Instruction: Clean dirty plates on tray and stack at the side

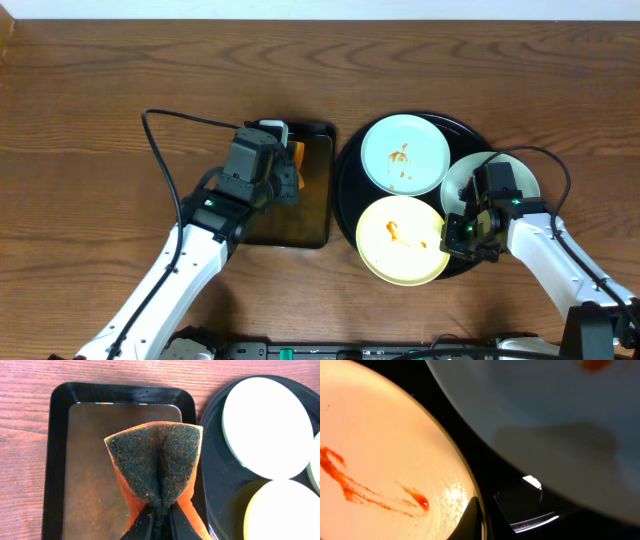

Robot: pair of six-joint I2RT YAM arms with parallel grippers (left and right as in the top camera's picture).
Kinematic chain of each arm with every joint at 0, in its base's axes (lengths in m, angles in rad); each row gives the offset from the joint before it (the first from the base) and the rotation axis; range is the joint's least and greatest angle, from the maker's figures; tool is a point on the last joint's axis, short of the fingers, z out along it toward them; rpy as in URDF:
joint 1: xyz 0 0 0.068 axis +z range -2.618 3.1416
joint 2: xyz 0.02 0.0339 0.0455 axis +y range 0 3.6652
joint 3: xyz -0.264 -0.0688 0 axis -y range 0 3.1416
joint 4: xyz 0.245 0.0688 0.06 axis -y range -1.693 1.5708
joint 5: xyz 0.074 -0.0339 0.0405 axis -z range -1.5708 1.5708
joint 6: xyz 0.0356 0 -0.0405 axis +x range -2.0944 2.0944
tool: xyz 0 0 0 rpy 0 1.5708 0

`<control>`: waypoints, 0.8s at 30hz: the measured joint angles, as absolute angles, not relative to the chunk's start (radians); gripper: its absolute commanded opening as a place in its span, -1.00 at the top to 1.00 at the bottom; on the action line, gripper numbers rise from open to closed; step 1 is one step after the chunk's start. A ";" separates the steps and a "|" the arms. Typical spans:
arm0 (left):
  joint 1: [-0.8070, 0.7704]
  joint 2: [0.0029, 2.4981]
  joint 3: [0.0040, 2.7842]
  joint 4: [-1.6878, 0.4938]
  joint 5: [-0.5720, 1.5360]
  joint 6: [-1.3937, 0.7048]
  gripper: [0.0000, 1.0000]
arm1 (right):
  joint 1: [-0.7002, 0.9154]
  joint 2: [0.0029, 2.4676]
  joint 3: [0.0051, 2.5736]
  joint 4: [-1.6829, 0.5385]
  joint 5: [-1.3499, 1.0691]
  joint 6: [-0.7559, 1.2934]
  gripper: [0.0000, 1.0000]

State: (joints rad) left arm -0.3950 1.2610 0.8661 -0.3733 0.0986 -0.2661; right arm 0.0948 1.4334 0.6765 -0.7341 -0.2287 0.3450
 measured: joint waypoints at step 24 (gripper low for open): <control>-0.395 1.256 0.866 -0.390 0.099 -0.266 0.85 | 0.095 1.433 0.677 -0.707 -0.229 0.345 0.97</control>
